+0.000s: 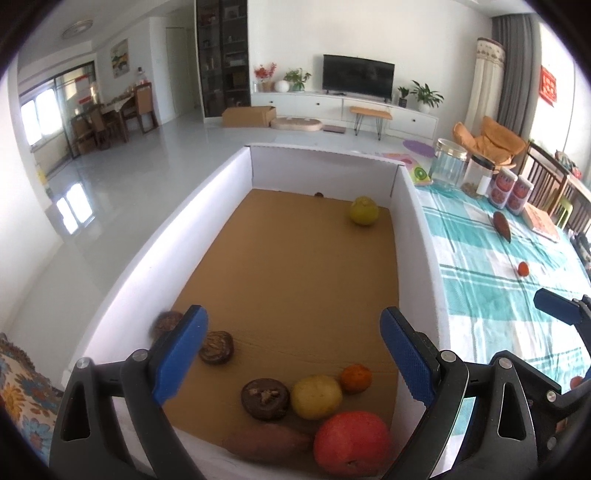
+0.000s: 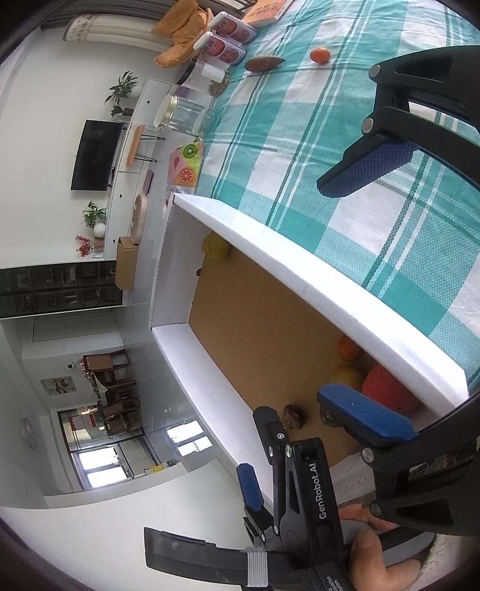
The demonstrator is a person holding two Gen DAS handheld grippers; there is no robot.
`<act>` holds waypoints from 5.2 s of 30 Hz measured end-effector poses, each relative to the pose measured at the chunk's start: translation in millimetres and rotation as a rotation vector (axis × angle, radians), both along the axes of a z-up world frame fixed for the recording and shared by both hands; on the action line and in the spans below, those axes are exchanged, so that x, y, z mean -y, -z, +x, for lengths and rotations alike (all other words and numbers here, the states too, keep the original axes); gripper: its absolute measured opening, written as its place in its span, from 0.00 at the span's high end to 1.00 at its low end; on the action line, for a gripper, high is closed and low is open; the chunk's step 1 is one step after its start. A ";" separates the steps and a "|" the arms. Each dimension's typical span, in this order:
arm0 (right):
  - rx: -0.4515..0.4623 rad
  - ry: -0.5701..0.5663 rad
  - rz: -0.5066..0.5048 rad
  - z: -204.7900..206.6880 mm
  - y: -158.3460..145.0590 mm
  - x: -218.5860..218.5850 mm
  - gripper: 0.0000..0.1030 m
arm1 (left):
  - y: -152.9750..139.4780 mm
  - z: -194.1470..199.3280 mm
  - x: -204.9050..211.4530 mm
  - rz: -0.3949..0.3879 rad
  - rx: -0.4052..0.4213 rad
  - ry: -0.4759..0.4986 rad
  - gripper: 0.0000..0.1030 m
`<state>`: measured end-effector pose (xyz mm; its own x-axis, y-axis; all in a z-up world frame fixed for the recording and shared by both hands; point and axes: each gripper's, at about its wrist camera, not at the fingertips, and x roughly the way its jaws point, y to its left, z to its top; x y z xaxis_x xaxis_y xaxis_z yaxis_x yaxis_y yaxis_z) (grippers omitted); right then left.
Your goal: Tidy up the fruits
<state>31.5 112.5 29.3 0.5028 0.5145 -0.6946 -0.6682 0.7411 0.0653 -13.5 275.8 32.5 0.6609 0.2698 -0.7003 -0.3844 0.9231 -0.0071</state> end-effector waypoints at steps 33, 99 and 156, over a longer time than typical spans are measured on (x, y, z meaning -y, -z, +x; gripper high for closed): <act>-0.164 0.916 -0.003 82.4 136.1 336.4 0.00 | 113.7 165.4 279.6 -0.043 -0.163 0.578 0.06; -0.186 0.491 -0.004 347.0 92.3 235.0 0.02 | 133.6 196.9 207.0 -0.027 -0.152 0.392 0.02; -0.150 0.517 0.028 89.5 133.8 260.3 0.20 | 134.4 199.1 206.3 -0.021 -0.152 0.389 0.00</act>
